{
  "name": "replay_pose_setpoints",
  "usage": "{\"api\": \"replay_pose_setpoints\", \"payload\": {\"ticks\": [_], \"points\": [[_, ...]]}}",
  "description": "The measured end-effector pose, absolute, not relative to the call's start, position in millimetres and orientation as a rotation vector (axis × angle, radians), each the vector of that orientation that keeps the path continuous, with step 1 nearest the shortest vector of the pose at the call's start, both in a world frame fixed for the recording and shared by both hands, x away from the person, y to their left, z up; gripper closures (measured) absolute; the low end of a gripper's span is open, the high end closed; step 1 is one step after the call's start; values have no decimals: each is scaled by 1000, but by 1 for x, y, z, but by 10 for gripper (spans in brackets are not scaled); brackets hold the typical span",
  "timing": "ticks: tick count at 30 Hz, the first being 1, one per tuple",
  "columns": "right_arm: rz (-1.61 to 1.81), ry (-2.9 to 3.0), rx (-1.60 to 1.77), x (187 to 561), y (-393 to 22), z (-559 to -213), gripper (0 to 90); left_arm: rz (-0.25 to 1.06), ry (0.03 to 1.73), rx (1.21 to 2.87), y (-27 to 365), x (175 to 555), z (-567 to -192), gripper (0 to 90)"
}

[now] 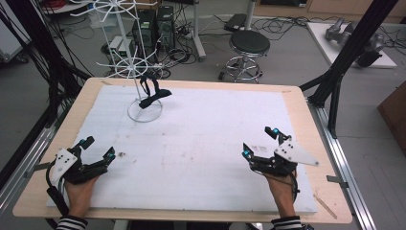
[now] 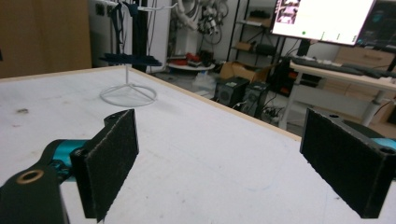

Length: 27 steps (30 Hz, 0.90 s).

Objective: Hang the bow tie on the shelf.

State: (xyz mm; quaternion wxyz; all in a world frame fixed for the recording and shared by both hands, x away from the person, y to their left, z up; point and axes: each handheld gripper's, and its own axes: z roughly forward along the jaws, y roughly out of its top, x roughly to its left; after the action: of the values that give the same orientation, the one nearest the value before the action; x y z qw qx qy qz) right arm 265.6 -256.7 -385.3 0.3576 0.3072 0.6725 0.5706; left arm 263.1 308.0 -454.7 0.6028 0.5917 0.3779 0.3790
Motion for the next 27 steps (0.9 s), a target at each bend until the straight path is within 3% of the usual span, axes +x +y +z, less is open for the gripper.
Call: {"api": "replay_pose_setpoints", "payload": {"ticks": [5,16,27], "points": [[1533,1682,873,266,-260,-414,106,877,874,1370,308,263,-455,137],[1439,1832,893,278,-242,-426,106,876,874,1365,308,263,-455,137],[1498,1672,886,263,-252,-451,107,877,874,1366,308,263,-455,137]]}}
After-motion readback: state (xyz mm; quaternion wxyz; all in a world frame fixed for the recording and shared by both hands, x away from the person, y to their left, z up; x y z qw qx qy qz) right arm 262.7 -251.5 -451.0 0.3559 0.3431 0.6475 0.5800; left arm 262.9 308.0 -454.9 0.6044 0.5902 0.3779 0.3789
